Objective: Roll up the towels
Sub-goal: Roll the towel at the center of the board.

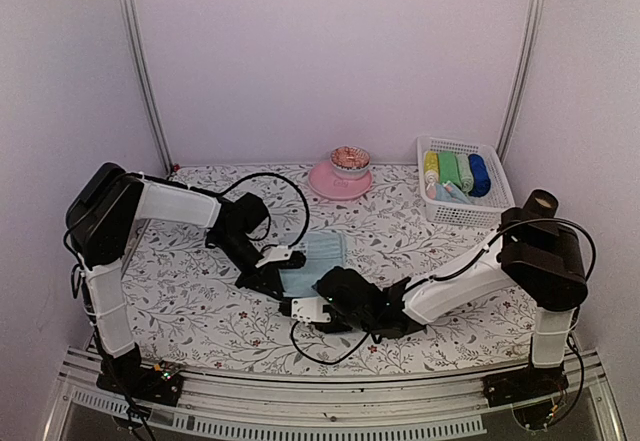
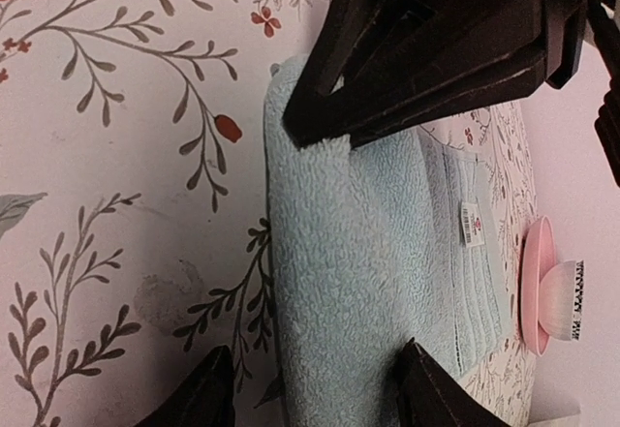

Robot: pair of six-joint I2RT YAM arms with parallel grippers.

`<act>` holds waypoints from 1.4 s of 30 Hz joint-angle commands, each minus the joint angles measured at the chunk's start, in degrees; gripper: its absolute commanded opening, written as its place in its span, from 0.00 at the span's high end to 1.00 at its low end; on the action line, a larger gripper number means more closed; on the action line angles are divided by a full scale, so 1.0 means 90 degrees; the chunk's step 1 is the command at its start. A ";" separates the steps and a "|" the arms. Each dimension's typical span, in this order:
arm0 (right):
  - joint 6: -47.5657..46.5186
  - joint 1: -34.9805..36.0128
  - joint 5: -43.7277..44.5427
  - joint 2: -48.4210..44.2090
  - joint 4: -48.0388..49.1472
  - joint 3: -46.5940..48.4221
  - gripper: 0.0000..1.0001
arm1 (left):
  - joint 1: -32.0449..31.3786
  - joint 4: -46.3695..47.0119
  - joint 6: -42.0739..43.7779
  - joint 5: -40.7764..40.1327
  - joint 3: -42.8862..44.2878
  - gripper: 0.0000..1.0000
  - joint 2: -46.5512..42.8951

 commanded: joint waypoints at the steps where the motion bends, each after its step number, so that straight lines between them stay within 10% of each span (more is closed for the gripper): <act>1: -0.0188 0.0015 0.0473 0.0372 -0.0076 0.0164 0.44 | 0.0046 -0.0563 0.0083 -0.0318 -0.0089 1.00 0.0298; 10: 0.0044 0.0011 0.0170 0.0584 -0.0836 0.0484 0.82 | 0.0146 -0.0614 0.0157 -0.0346 -0.0037 0.98 0.0192; 17: 0.0710 -0.0083 -0.0675 0.0252 -0.1585 0.0692 0.89 | 0.0213 0.0184 -0.0110 -0.0816 -0.0570 0.50 -0.1050; 21: 0.1312 -0.0361 -0.1565 0.0195 -0.2291 0.0998 0.89 | 0.0223 0.1591 -0.0398 -0.1297 -0.1737 0.38 -0.2076; 32: 0.2411 -0.1161 -0.4124 0.0578 -0.4071 0.2311 0.87 | 0.0047 0.5641 -0.0360 -0.2295 -0.4891 0.40 -0.4513; 42: 0.2856 -0.1599 -0.6224 0.1363 -0.5053 0.3287 0.86 | -0.1126 0.7069 0.0258 -0.3451 -0.5942 0.46 -0.4923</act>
